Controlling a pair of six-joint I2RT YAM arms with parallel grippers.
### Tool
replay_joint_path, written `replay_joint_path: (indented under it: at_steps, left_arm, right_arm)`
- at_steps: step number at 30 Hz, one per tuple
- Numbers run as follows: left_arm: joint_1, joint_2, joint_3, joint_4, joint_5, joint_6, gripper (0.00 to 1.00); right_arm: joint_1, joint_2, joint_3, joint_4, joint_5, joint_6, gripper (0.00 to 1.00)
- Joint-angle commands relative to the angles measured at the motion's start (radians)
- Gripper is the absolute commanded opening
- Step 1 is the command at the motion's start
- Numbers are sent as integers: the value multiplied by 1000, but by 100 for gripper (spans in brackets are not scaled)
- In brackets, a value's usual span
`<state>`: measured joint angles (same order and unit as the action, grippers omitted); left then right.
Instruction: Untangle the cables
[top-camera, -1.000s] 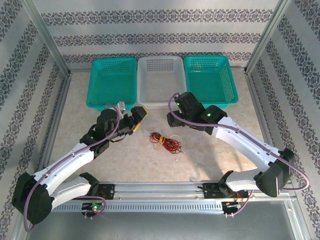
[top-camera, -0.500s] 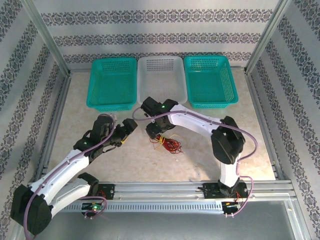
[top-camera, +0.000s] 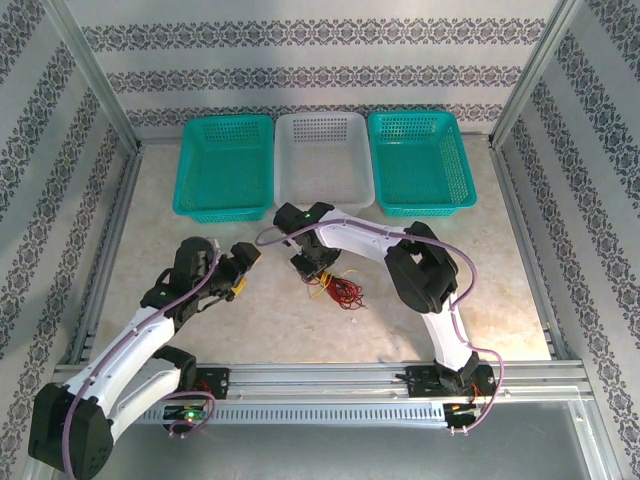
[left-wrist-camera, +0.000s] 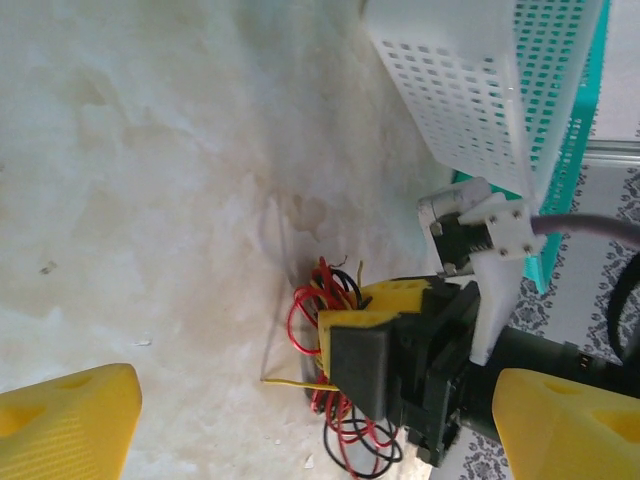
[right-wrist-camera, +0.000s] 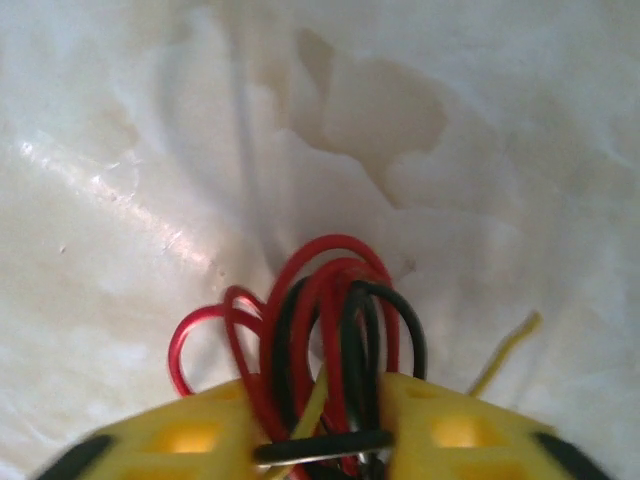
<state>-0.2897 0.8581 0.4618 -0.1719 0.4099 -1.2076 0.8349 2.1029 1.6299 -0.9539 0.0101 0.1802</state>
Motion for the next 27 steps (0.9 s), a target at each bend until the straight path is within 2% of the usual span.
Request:
replay_joint_path:
  at_steps: [1,3,4,8,11,14,17,21,25,27]
  left_arm:
    - [17,14,44,61,33,39,93]
    - [17,18,46,119,51,39,98]
    - [17,17,49,157,63,41,99]
    - [20,29,77,380,156,54,99]
    - [18,49,109,622,228,34,99]
    - [3,87,157,798,281,43,99]
    - [-72,125,222,812,280,147,99]
    - [-173,173,287,779,262,295,99]
    - [-187,242,296,885,277,282,99]
    - [-195,270,309,887,289,298,99]
  right_arm:
    - [-21,-17,-1,-4,9,27,13]
    - [-38,-81,-13,21,14,57,2]
    - [-51,-128,-14,32,10,83,0]
    - [-105,-403,-76,199,-82,218,0]
    - [-173,-659,-250,528,-166,429,0]
    - [-260,-826,-453,884,-243,693,0]
    - [-312,-868,-538,1112,-319,861,0]
    - [-321,-869,-552,1238,-363,956,0]
    - [-316,-870,-571,1352,-384,1033,0]
    - [-312,-867,-569,1377,-393,1052,0]
